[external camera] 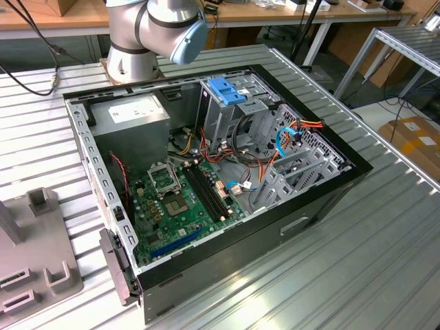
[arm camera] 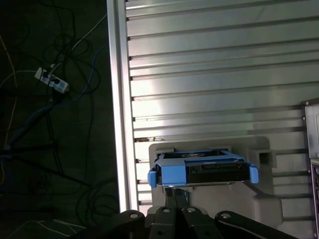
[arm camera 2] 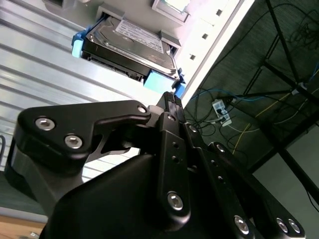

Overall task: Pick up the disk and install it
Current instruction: 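Reach for the disk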

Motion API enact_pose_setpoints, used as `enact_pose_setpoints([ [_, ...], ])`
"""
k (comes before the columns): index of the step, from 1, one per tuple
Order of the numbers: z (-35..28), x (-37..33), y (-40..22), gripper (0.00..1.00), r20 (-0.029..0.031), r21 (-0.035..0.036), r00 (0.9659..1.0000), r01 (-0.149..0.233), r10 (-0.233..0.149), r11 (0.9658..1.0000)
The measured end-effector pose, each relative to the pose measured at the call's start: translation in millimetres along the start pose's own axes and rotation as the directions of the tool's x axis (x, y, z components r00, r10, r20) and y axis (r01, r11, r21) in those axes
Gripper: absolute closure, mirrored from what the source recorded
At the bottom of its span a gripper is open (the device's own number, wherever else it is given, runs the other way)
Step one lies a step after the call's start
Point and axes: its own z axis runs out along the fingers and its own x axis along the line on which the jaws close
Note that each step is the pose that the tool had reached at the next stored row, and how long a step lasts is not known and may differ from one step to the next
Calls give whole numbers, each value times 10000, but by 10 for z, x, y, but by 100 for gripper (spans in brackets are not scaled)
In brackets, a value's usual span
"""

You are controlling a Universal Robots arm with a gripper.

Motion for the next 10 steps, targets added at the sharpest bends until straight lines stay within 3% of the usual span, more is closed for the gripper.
enact_pose_setpoints([
  [10, 2, 7, 2, 89, -44, 3, 10000, -1, 1, 10000],
])
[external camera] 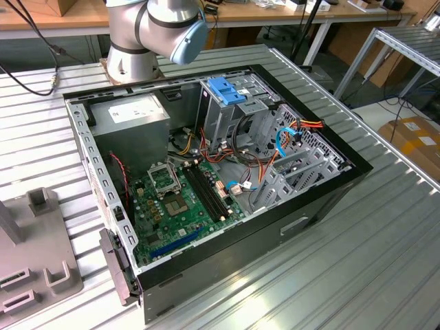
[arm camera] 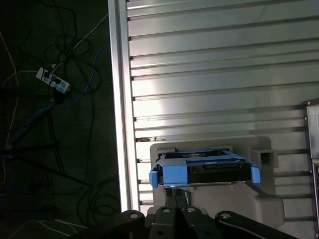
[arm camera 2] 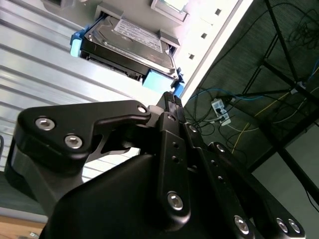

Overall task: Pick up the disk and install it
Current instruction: 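Reach for the disk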

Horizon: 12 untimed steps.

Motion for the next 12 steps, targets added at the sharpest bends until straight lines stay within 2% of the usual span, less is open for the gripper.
enact_pose_setpoints([
  [6, 21, -8, 12, 89, 0, 2, 10000, 16, -16, 10000],
  [7, 29, -8, 12, 89, 55, 3, 10000, 61, -61, 10000],
  [8, 42, -10, 11, 89, 165, 2, 9998, 134, -134, 9999],
  [11, 67, -13, 10, 89, 339, -4, 9992, 197, -197, 9998],
  [12, 92, -15, 9, 89, 369, -5, 9991, 214, -213, 9998],
])
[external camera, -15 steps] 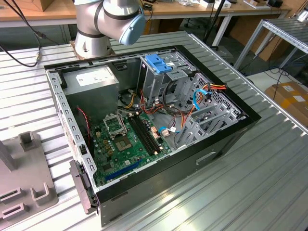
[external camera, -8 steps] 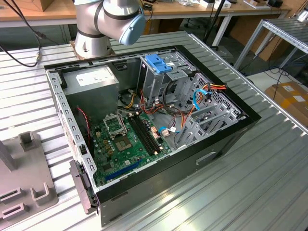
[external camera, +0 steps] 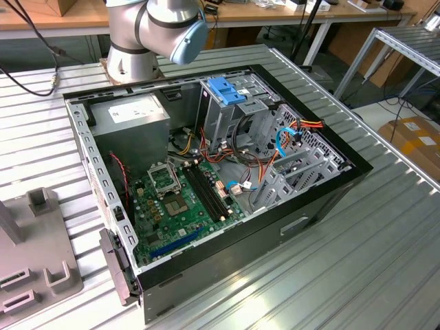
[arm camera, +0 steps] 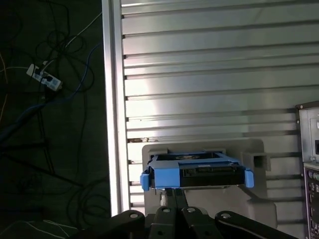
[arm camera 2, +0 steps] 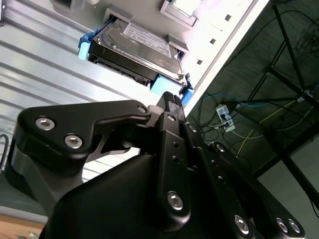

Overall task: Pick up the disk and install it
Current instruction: 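Reach for the disk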

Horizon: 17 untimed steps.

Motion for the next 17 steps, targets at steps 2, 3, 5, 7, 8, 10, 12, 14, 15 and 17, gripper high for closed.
enact_pose_setpoints([
  [2, 44, -2, -2, 89, 10, 1, 10000, 17, -17, 10000],
  [3, 58, -3, -2, 89, 13, 1, 10000, 22, -22, 10000],
  [5, 62, -3, -2, 89, 12, 3, 10000, 25, -25, 10000],
  [7, 75, -4, -3, 89, 14, 2, 10000, 26, -26, 10000],
  [8, 82, -4, -3, 89, 14, 2, 10000, 26, -26, 10000],
  [10, 82, -4, -3, 89, 14, 2, 10000, 26, -26, 10000],
  [12, 83, -5, -3, 89, 15, 2, 10000, 26, -26, 10000],
  [14, 83, -4, -3, 89, 14, 2, 10000, 26, -26, 10000],
  [15, 83, -4, -3, 89, 14, 2, 10000, 26, -26, 10000],
  [17, 84, -4, -3, 89, 14, 2, 10000, 26, -26, 10000],
])
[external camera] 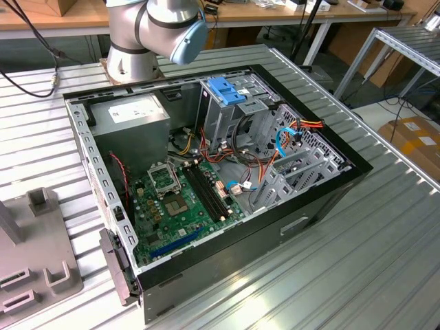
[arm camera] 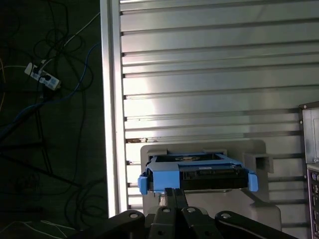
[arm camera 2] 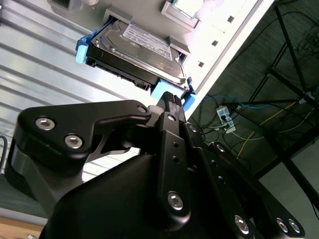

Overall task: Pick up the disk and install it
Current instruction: 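Reach for the disk, then pick up the disk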

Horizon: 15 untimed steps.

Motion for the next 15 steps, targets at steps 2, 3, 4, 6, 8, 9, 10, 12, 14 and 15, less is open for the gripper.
enact_pose_setpoints([
  [2, 9, 0, 1, 89, 2, -2, 10000, 1, -1, 10000],
  [3, 29, 1, 2, 89, 2, 29, 10000, -2, 2, 10000],
  [4, 40, 2, 2, 89, 4, 83, 10000, -5, 5, 10000],
  [6, 73, 2, 1, 89, 7, 114, 10000, -4, 4, 9999],
  [8, 77, 2, 1, 89, 4, 116, 10000, -2, 2, 9999],
  [9, 80, 2, 1, 89, 5, 115, 10000, -1, 1, 9999],
  [10, 81, 2, 1, 89, 6, 114, 10000, -1, 1, 9999],
  [12, 84, 4, 1, 89, 6, 115, 10000, -1, 1, 9999],
  [14, 84, 4, 1, 89, 6, 115, 10000, -1, 1, 9999],
  [15, 84, 4, 1, 89, 6, 114, 10000, -1, 1, 9999],
])
